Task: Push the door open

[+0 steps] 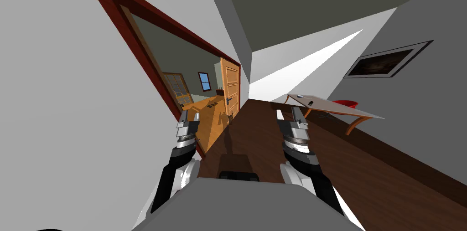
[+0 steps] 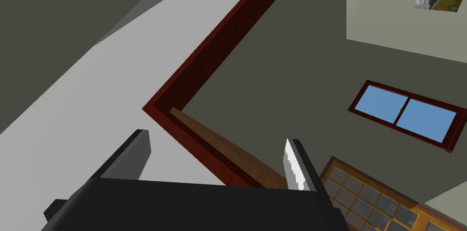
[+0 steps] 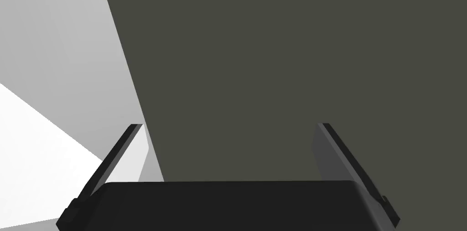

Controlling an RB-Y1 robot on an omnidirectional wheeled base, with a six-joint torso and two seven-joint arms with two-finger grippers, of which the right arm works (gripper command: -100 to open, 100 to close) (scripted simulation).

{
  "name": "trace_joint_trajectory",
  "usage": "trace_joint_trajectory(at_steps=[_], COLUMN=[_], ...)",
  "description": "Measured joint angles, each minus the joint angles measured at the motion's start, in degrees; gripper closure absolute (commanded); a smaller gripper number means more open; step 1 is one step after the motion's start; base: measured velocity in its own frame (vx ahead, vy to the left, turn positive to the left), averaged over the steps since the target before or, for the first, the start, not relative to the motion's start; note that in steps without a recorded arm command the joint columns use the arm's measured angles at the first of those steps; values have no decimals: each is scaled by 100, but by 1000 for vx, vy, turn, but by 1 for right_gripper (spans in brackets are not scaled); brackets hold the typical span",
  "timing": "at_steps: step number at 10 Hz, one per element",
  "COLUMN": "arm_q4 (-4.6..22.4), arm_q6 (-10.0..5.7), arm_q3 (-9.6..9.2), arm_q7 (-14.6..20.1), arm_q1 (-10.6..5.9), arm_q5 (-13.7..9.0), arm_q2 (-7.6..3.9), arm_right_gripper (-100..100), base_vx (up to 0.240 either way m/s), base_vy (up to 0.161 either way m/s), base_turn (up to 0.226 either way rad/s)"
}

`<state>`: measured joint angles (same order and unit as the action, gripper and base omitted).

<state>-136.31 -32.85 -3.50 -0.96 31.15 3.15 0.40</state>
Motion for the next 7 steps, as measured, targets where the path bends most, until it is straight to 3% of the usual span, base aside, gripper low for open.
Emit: trace_joint_trajectory(at_steps=[7], arm_q4=[532], arm_q6=[154], arm_q3=[-597], arm_q7=[156], arm_q1=[-422], arm_q5=[-23], arm_q2=[-254], arm_right_gripper=[-100], base_vx=[192], base_vy=[-26], base_turn=[-31])
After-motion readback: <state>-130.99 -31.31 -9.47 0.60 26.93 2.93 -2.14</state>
